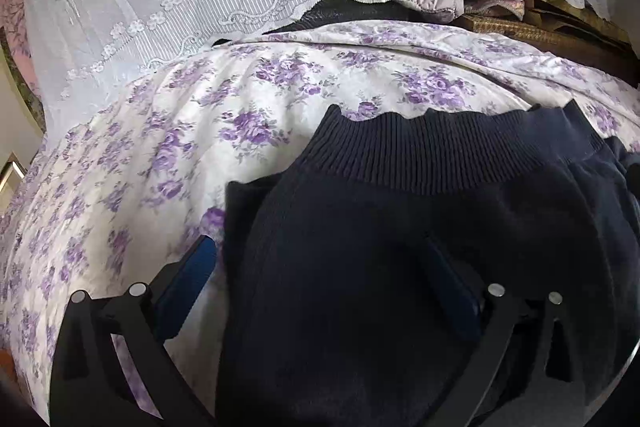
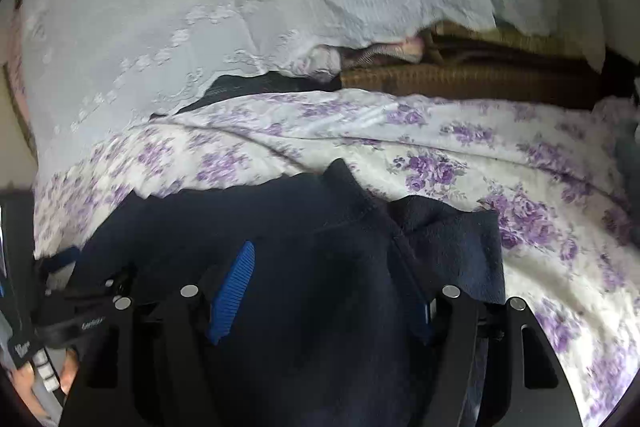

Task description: Fold small clothes

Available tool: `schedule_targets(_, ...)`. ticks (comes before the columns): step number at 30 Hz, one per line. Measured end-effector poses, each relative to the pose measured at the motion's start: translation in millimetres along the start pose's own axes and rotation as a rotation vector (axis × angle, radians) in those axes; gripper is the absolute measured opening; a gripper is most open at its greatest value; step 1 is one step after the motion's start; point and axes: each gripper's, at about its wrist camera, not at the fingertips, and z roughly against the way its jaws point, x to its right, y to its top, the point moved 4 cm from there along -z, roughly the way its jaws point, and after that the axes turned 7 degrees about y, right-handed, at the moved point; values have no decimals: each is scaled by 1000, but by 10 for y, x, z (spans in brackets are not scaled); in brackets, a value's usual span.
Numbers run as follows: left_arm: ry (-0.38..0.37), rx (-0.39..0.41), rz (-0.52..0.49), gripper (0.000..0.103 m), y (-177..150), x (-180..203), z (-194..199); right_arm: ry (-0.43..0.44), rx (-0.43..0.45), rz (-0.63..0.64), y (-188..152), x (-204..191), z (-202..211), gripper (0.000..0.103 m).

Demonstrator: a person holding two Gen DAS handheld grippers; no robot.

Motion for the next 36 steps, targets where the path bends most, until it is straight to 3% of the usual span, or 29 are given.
schedule_targets(2,3,13,-4,99,-40,-13,54,-2,-18,28,-75,-82,16,71)
schedule_targets(6,6,23,-14,99,-165,-11,189,-37,-136,87,-284,-197,-122,83)
schedule_targets(15,14,80,-22,99,-360,2,527,16,-19,-8,-344,-92,295,83)
schedule_targets(19,-66,57,-40,99,-460,75,608,-5,-151,47,-501,-211,104,91)
schedule_targets(21,-56,-11,-85,99,-531,164,448,3,-149,43,-505,-206,109,93)
schedule_targets(24,-91,-25,-56,99,-539,128,413,17,-107,13,-503,-157,195,93)
schedule_targets(28,-76,33,21,99,-553,-23,603,-41,4,-83,-463,58,423,94)
schedule_targets(30,-101,33,55,99,-585,-83,649,-62,-55,-137,-491,189,332,95)
schedule_targets(31,-86,9,48,99,-604,-78,602,-43,-113,-144,-522,215,235,96)
schedule_targets(32,-67,-60,25,99,-664,-39,450,-41,-114,-127,-512,195,233,99)
schedule_targets(34,-118,-110,53,99,-679,-51,358,-56,-92,-109,-516,154,284,99)
schedule_targets(36,-149,-106,109,99,-678,-151,394,-38,0,-146,-484,200,468,99)
